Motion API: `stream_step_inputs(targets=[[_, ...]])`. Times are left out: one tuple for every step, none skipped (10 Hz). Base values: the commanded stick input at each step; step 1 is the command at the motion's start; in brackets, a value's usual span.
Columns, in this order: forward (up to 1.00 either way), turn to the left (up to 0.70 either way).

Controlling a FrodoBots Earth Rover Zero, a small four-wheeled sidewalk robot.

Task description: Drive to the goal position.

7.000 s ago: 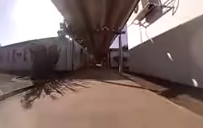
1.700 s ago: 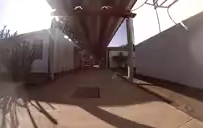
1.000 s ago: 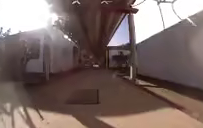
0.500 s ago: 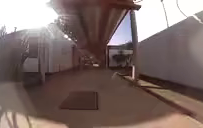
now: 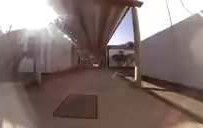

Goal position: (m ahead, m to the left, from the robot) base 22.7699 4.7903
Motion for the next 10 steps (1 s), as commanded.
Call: stream_step_inputs(targets=[[0.50,0.00],[0.50,0.00],[0.50,0.00],[0.50,0.00],[0.50,0.00],[0.50,0.00],[0.50,0.00],[0.50,0.00],[0.50,0.00],[0.50,0.00]])
